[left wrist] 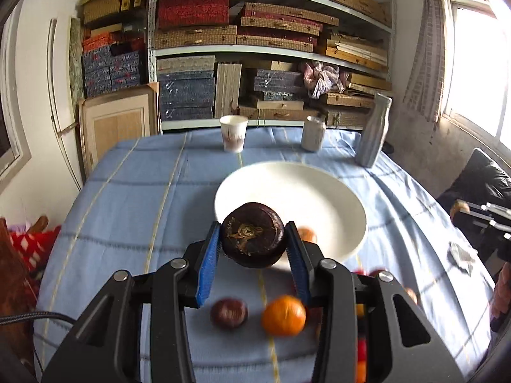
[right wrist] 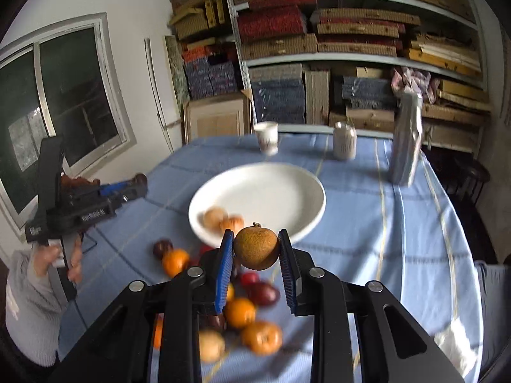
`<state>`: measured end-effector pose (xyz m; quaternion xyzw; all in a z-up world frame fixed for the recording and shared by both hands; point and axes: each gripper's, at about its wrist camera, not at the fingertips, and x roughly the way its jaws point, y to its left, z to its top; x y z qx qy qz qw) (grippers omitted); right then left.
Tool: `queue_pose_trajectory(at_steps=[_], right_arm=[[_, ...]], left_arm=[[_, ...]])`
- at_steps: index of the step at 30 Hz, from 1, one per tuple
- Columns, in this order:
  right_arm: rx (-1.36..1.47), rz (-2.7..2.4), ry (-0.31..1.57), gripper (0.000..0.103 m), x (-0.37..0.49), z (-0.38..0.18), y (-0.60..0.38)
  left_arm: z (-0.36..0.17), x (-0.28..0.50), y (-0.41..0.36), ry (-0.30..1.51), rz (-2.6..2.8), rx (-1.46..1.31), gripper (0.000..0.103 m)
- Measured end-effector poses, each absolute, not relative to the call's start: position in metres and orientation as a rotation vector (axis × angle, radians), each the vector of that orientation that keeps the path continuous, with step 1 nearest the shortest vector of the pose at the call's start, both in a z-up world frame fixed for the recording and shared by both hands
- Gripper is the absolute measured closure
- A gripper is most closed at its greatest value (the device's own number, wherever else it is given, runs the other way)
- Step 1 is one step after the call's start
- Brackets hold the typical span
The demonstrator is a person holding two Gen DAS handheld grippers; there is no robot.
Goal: Organize fruits
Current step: 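Place the brown fruit and small pear on the plate, opening both grippers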
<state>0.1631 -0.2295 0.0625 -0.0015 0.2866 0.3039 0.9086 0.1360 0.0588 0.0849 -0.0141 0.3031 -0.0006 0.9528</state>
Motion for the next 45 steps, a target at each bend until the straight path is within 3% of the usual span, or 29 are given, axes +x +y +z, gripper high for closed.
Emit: queue_pose_trajectory(at_steps=[6, 19, 20, 21, 23, 24, 45], right_arm=[[0.014, 0.622, 0.609, 0.075, 0.213, 0.059, -0.191], [-0.032, 0.599, 0.837, 0.074, 0.286, -0.032, -0.137], [-0.024, 0.602, 0.832, 0.066, 0.286, -0.032, -0.137], [-0.025, 0.597, 0.816, 0.050, 0.284, -0.030, -0.137], [-0.037, 0.576, 0.784, 0.041, 0.278, -0.025, -0.138], [-0.033, 0.575, 0.777, 0.041, 0.277, -0.024, -0.139], [0.080, 0.614, 0.674, 0.041, 0.240, 0.014, -0.171]], left_arm=[[0.070, 0.195, 0.050, 0.673, 0.008, -0.018, 0.063], [-0.004, 0.263, 0.065, 0.827, 0.009, -0.061, 0.062], [-0.006, 0.265, 0.066, 0.825, 0.014, -0.060, 0.059], [-0.006, 0.265, 0.066, 0.823, 0.018, -0.059, 0.049], [-0.003, 0.264, 0.066, 0.807, 0.018, -0.064, 0.039], [-0.001, 0.262, 0.066, 0.801, 0.025, -0.061, 0.035], [0.036, 0.201, 0.081, 0.705, 0.060, -0.085, 0.028]])
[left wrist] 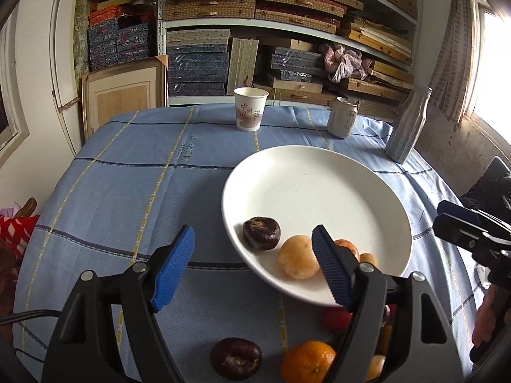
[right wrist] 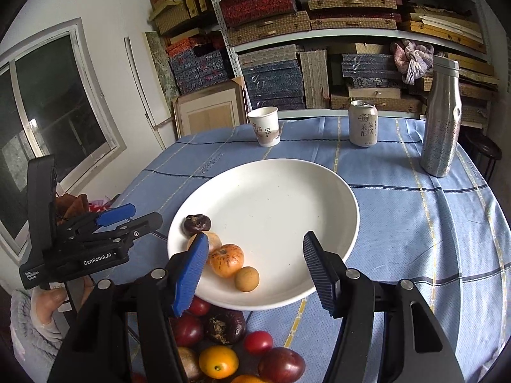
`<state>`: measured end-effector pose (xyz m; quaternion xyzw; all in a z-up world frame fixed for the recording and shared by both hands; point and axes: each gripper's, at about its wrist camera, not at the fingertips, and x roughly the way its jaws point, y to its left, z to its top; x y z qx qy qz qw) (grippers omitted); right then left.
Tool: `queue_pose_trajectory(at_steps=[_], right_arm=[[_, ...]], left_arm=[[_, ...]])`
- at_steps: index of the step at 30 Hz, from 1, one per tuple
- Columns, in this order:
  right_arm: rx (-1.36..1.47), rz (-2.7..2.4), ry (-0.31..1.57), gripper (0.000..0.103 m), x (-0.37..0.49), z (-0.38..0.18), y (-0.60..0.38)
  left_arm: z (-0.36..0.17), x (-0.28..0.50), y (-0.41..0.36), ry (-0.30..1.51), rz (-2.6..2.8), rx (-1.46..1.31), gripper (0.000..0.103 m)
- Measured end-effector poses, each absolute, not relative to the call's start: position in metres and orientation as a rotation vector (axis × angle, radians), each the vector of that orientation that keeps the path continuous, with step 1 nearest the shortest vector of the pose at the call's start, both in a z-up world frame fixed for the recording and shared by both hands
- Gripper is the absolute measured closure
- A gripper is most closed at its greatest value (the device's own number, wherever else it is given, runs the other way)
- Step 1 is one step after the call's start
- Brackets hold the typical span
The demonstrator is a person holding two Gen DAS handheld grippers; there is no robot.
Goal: Organize fruits
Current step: 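Place the brown fruit and small pear on the plate, opening both grippers, then grasp the dark red plum with the left gripper while the right grasps the large pomegranate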
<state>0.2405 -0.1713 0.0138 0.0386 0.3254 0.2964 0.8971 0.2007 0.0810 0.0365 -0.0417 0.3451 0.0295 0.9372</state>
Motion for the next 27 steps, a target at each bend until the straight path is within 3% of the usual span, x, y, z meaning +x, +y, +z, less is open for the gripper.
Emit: queue_pose_trajectory(at_steps=[13, 27], right_arm=[[0.118, 0.630, 0.625, 0.038, 0.200, 0.021, -0.197], [0.118, 0.585, 0.622, 0.030, 0.152, -0.006, -0.239]], left_arm=[[0.043, 0.152, 0.100, 0.669, 0.109, -0.093, 0.020], [0.007, 0.121, 0.102, 0.749, 0.152, -0.056, 0.014]])
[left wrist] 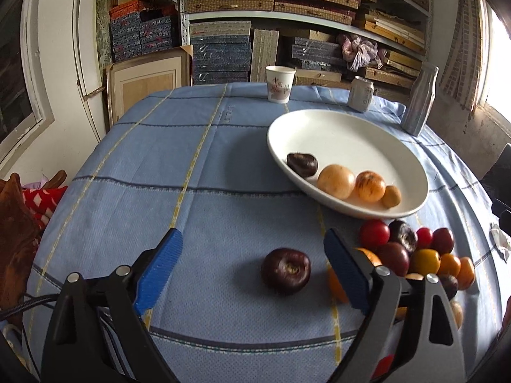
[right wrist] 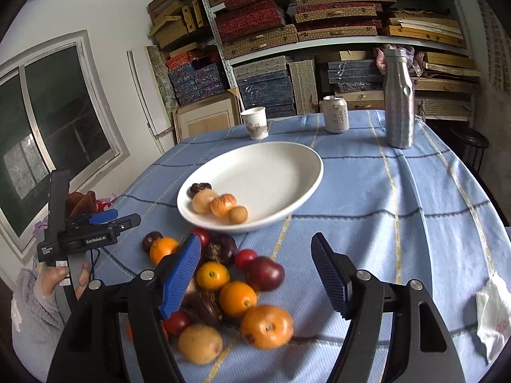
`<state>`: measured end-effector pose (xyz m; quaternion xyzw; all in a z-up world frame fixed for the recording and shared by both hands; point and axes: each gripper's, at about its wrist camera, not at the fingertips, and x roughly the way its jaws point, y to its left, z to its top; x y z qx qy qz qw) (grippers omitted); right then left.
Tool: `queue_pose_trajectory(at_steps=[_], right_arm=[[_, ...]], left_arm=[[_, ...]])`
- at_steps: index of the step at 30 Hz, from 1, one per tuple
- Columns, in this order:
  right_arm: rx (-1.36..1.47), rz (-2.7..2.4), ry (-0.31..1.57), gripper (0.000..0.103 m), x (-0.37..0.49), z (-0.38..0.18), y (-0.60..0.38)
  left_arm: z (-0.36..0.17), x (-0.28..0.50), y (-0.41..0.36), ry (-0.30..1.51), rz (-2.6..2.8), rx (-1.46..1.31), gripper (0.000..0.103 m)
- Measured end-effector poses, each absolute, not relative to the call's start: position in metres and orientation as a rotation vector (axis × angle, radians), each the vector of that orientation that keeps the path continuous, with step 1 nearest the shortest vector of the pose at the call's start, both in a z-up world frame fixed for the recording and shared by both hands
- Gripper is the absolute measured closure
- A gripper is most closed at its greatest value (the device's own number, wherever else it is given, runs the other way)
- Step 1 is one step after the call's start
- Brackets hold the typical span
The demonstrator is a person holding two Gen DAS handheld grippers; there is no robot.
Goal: Organize fruits
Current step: 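Grasp the dark red plum with the left gripper while the right grasps the large pomegranate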
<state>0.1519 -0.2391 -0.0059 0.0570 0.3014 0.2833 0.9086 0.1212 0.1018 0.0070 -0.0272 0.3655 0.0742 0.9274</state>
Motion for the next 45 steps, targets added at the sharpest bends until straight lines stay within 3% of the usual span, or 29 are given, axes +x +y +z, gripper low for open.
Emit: queue_pose_trajectory(at_steps=[13, 24, 28, 35, 37, 39, 41, 45], right_arm=[[0.038, 0.547, 0.698, 0.030, 0.139, -0.035, -0.241], [-0.009, 0.547, 0.748, 0.030, 0.140, -0.045, -0.232], [-0.030, 0.561, 0.761, 0.030, 0.136, -0.049, -0.228], [-0.069, 0.587, 0.788, 0.030, 0.133, -0.054, -0.221], [-0.071, 0.591, 0.801, 0.034, 0.134, -0.056, -0.219], [-0.067, 0.598, 0.821, 0.051, 0.136, -0.059, -0.219], [-0.052, 0.590, 0.836, 0.057, 0.139, -0.061, -0.222], [-0.040, 0.600, 0.837, 0.058, 0.140, -0.061, -0.223]], left_arm=[[-0.025, 0.129, 0.087, 0.832, 0.173, 0.011, 0.014], [-0.036, 0.145, 0.109, 0.888, 0.131, -0.129, 0.012], [-0.034, 0.145, 0.101, 0.872, 0.096, -0.101, 0.032], [-0.032, 0.145, 0.094, 0.864, 0.059, -0.078, 0.047], [-0.032, 0.145, 0.090, 0.866, 0.037, -0.071, 0.060], [-0.032, 0.145, 0.086, 0.865, 0.033, -0.061, 0.061], [-0.032, 0.144, 0.086, 0.865, 0.027, -0.066, 0.061], [-0.031, 0.140, 0.084, 0.858, 0.025, -0.058, 0.061]])
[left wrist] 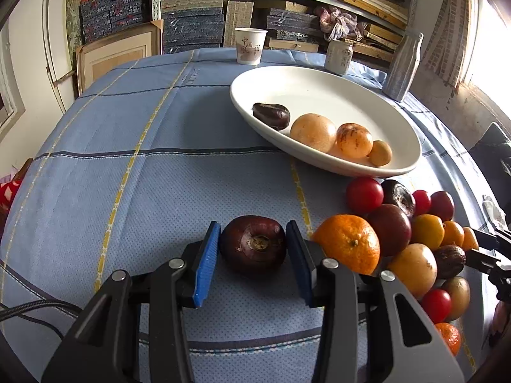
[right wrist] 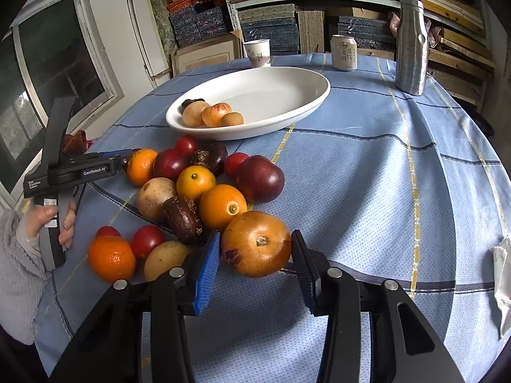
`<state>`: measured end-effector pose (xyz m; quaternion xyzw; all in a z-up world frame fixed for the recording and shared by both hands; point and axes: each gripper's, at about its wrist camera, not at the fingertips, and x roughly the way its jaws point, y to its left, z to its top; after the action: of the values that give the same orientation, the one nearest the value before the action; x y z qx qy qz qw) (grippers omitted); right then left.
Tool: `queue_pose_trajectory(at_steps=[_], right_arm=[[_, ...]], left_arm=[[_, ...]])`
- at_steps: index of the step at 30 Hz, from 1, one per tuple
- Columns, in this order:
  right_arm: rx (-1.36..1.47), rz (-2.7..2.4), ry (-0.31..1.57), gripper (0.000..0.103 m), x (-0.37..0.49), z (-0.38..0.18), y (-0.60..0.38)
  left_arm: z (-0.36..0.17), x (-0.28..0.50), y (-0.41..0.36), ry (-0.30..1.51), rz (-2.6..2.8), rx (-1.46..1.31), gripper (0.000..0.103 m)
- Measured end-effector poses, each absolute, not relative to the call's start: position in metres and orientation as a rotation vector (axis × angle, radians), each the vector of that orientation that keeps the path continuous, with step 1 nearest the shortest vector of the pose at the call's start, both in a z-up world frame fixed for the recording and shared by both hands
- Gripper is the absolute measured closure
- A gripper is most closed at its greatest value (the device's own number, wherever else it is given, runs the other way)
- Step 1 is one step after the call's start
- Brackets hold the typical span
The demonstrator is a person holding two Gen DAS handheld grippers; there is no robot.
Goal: Organize fruits
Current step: 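Grasp the dark red plum with the left gripper while the right grasps the large pomegranate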
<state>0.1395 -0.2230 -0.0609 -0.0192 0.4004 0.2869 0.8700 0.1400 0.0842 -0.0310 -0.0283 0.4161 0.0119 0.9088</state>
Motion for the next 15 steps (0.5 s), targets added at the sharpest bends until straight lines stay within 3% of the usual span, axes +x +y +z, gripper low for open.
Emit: queue_pose_trajectory(at_steps=[15], right_arm=[[0.031, 0.597, 0.755, 0.058, 0.139, -0.044, -0.236]], left_arm=[[0.009, 0.121, 0.083, 0.712, 0.047, -0.071, 0.062]])
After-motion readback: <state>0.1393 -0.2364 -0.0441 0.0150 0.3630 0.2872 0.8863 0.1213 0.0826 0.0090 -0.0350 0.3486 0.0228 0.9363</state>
